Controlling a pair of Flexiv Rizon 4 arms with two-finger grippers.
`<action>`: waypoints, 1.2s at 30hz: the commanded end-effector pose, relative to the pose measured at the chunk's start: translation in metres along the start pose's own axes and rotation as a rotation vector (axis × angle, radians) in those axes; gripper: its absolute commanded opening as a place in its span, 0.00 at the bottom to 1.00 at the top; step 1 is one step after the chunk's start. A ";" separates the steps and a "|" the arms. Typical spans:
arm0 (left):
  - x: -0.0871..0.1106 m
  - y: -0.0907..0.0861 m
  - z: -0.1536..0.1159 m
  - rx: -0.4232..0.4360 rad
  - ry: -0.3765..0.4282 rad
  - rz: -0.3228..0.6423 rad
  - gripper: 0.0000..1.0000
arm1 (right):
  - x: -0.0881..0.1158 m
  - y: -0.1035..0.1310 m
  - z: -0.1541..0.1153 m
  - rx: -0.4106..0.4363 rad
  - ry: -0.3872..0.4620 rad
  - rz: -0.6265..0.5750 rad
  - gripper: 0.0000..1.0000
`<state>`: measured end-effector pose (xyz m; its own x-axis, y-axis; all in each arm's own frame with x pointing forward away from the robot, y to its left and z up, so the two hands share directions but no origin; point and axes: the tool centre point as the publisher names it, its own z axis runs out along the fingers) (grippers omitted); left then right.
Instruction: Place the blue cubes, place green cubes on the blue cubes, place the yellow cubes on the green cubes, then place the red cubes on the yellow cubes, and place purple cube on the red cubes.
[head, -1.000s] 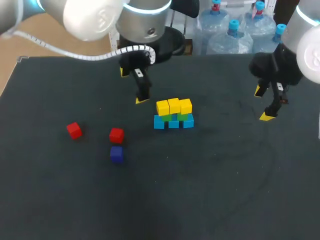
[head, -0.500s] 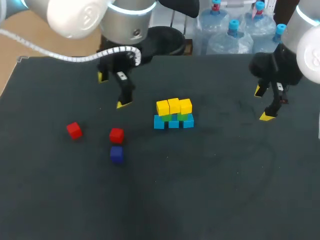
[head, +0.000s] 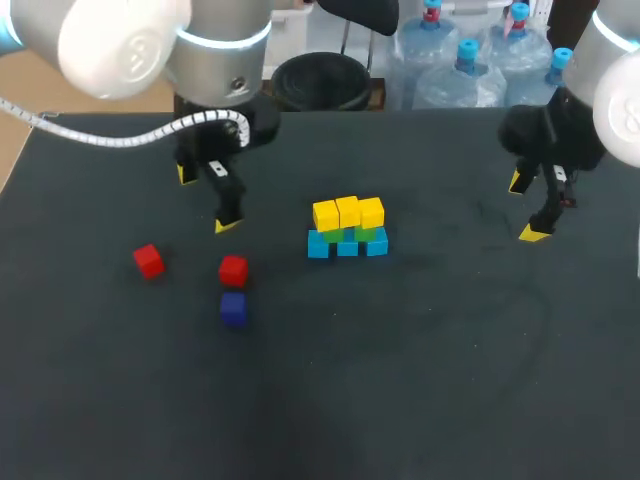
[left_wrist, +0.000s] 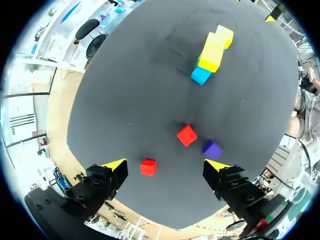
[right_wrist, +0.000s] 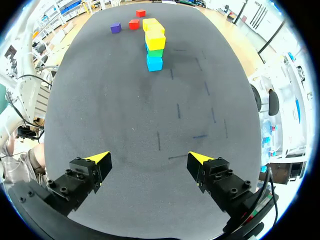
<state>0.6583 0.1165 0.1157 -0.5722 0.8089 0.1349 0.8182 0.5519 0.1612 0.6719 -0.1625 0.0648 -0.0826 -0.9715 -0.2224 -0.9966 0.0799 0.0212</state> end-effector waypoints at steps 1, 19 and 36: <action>0.005 0.000 0.000 0.000 -0.020 0.003 1.00 | 0.000 -0.001 0.001 -0.001 -0.001 -0.001 1.00; 0.063 0.040 0.018 -0.168 -0.033 -0.163 1.00 | 0.000 -0.001 0.001 -0.001 -0.001 -0.001 1.00; 0.056 0.046 0.083 0.064 -0.051 0.000 1.00 | 0.000 -0.001 0.001 -0.001 -0.001 -0.001 1.00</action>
<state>0.6593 0.2039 0.0523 -0.5751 0.8159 0.0599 0.8147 0.5645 0.1323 0.6719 -0.1625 0.0648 -0.0827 -0.9714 -0.2225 -0.9966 0.0800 0.0213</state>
